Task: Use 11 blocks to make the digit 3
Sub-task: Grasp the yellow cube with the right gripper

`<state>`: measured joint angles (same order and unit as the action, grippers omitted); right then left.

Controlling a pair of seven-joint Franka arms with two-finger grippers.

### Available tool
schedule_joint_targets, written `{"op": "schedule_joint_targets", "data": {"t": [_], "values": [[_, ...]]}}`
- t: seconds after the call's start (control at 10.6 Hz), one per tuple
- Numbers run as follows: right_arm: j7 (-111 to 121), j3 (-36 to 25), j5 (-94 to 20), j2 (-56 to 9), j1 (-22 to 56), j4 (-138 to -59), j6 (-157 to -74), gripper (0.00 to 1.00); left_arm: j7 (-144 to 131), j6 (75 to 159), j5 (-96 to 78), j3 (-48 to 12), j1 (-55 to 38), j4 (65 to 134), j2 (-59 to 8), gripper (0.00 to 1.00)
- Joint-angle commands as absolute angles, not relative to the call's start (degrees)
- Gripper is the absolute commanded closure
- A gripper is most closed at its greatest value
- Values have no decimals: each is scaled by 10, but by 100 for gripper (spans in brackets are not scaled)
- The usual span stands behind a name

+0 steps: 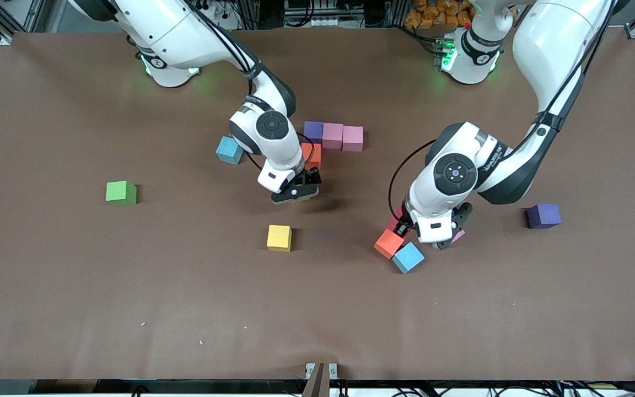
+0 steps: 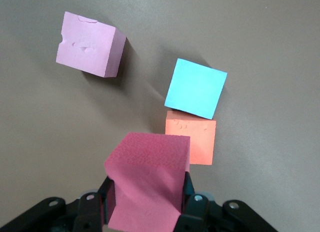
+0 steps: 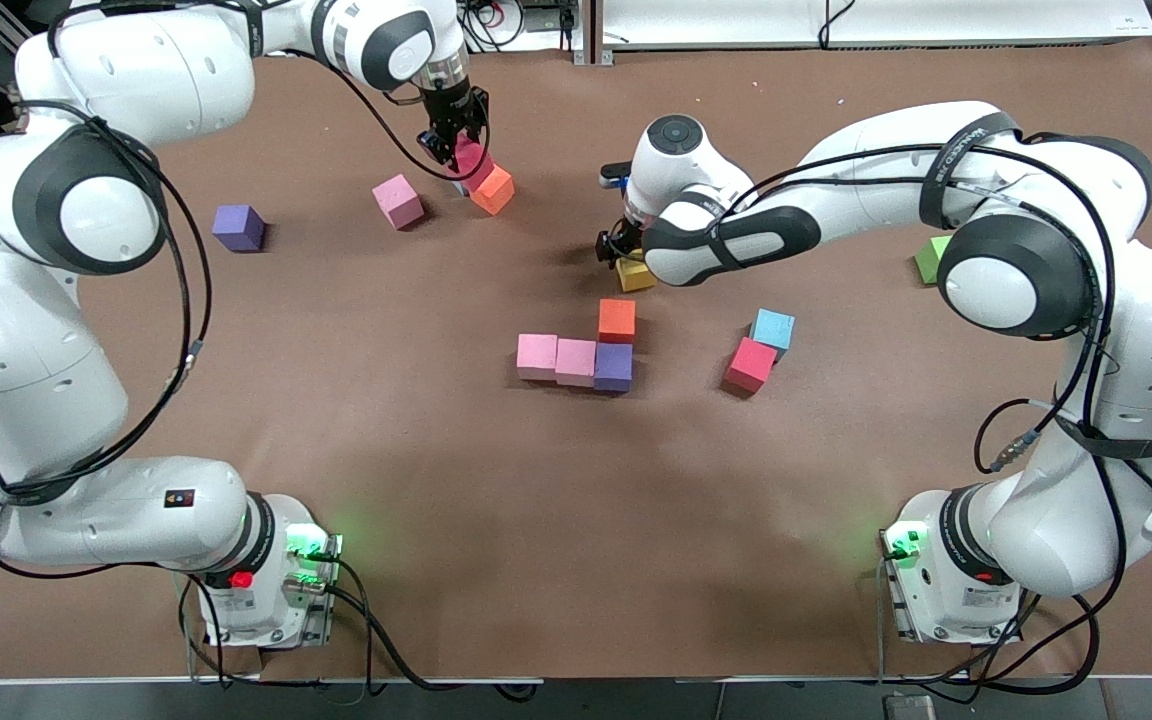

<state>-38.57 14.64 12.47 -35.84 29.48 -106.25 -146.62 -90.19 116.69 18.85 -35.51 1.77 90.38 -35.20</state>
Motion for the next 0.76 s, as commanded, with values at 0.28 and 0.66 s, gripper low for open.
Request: {"op": "schedule_joint_targets", "data": {"t": [0.28, 0.66], "values": [[-372, 144, 125, -353, 289, -1040, -1428, 100, -900, 1155, 178, -355, 15, 902, -352, 100], [-433, 147, 81, -352, 294, -983, -1340, 100, -896, 1151, 178, -355, 17, 902, -351, 100]]}}
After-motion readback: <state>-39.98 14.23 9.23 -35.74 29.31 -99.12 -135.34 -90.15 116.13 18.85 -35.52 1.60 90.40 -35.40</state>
